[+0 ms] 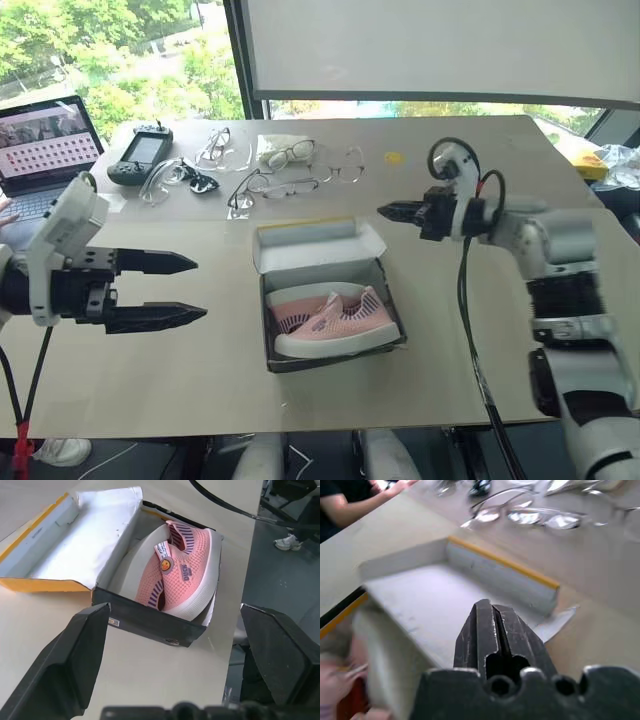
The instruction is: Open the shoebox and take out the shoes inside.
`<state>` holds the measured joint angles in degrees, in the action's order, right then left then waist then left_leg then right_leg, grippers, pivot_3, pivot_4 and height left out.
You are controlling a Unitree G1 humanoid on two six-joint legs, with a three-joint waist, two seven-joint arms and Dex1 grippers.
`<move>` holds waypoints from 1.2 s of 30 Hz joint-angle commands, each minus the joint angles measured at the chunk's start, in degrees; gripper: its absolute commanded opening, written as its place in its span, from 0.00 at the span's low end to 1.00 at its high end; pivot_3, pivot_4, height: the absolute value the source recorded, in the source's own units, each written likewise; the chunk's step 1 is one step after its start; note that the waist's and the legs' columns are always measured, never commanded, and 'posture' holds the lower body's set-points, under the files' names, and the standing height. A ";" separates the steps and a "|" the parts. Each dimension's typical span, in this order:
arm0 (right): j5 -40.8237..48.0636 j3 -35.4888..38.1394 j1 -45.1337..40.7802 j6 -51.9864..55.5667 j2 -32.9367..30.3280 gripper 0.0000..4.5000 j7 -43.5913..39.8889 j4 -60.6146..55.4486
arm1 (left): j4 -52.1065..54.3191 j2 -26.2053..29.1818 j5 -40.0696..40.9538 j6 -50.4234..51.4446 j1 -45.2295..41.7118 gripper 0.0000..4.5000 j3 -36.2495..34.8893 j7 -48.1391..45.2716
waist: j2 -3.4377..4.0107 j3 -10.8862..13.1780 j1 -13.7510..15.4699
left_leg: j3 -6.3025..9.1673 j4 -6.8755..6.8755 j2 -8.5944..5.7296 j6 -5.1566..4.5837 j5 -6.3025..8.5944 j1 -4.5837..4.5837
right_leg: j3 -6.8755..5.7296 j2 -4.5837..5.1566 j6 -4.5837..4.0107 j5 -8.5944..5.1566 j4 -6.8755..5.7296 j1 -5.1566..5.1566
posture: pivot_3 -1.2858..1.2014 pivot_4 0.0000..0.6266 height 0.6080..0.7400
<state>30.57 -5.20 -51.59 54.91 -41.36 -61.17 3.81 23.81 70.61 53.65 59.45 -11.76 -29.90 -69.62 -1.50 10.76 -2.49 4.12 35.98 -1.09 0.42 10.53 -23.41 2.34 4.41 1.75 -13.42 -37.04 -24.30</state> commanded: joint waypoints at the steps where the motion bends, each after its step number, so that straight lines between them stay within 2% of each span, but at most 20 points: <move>1: 2.79 -1.60 -2.10 3.90 -1.74 0.37 -2.27 -9.71 | -1.07 0.01 -0.38 -1.92 -4.55 1.00 2.87 2.99 | -0.02 0.00 -0.36 | -0.01 0.02 0.02 0.00 0.00 0.06 | 0.01 -0.02 0.00 0.00 -0.02 0.03 | 0.52 0.24 1.00; 5: 3.16 -8.61 -5.16 13.28 -3.58 0.66 -2.40 -14.07 | -1.75 -0.60 0.33 -2.21 -8.75 1.00 6.75 3.86 | -0.02 0.00 -0.58 | -0.09 0.04 0.09 0.00 -0.01 0.21 | 0.04 -0.10 0.24 -0.14 -0.06 0.08 | 0.52 0.24 1.00; 7: 4.52 -9.64 -6.12 16.15 -3.00 0.66 -2.75 -13.80 | -2.18 -0.85 0.27 -2.30 -9.73 1.00 7.83 4.19 | -0.02 0.00 -0.60 | -0.09 0.07 0.10 0.00 -0.01 0.21 | 0.04 -0.11 0.19 -0.11 -0.07 0.06 | 0.52 0.24 1.00; 10: 4.14 -16.71 -7.82 21.41 -4.42 0.66 -4.82 -11.97 | -1.99 -0.91 -0.64 -3.04 -9.32 1.00 8.76 4.44 | -0.03 0.01 -0.57 | -0.09 0.05 0.07 0.00 -0.01 0.13 | 0.06 -0.08 -0.08 0.05 -0.06 0.02 | 0.52 0.24 1.00; 13: 4.02 -19.95 -8.02 22.78 -5.23 0.66 -6.10 -10.50 | -1.28 -0.98 -0.36 -2.82 -8.61 1.00 8.35 4.67 | -0.03 0.01 -0.27 | -0.07 0.05 0.06 -0.01 0.01 0.03 | 0.04 -0.07 -0.06 0.04 -0.04 -0.04 | 0.52 0.24 1.00; 20: 2.16 -22.66 -8.74 20.68 -4.99 0.66 -6.41 -8.38 | -0.53 -1.10 0.35 -2.61 -8.10 1.00 7.97 5.43 | -0.04 0.01 -0.19 | -0.07 0.10 0.06 -0.01 0.01 0.03 | 0.04 -0.07 -0.07 0.05 -0.06 -0.04 | 0.52 0.24 1.00; 28: 1.25 -21.18 -14.50 19.17 -5.44 0.66 -8.40 -4.75 | 0.11 -1.26 0.18 -2.96 -6.83 1.00 7.96 6.18 | -0.04 0.02 -0.22 | -0.07 0.09 0.06 -0.01 0.01 0.02 | 0.04 -0.08 -0.06 0.04 -0.06 -0.06 | 0.52 0.24 1.00; 36: -1.01 -25.21 -13.20 16.85 -6.32 0.66 -9.97 -7.50 | 0.29 -1.76 0.06 -3.43 -6.93 1.00 8.81 6.74 | -0.04 0.02 -0.15 | -0.07 0.11 0.05 0.00 0.01 0.02 | 0.03 -0.07 -0.06 0.05 -0.06 -0.05 | 0.52 0.24 1.00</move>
<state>30.34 -30.04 -64.74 72.95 -46.97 -70.21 -1.94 23.12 68.74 53.73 57.40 -18.05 -20.44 -63.08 -1.54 10.77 -2.65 4.06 36.09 -1.03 0.41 10.54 -23.39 2.37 4.33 1.69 -13.38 -37.10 -24.35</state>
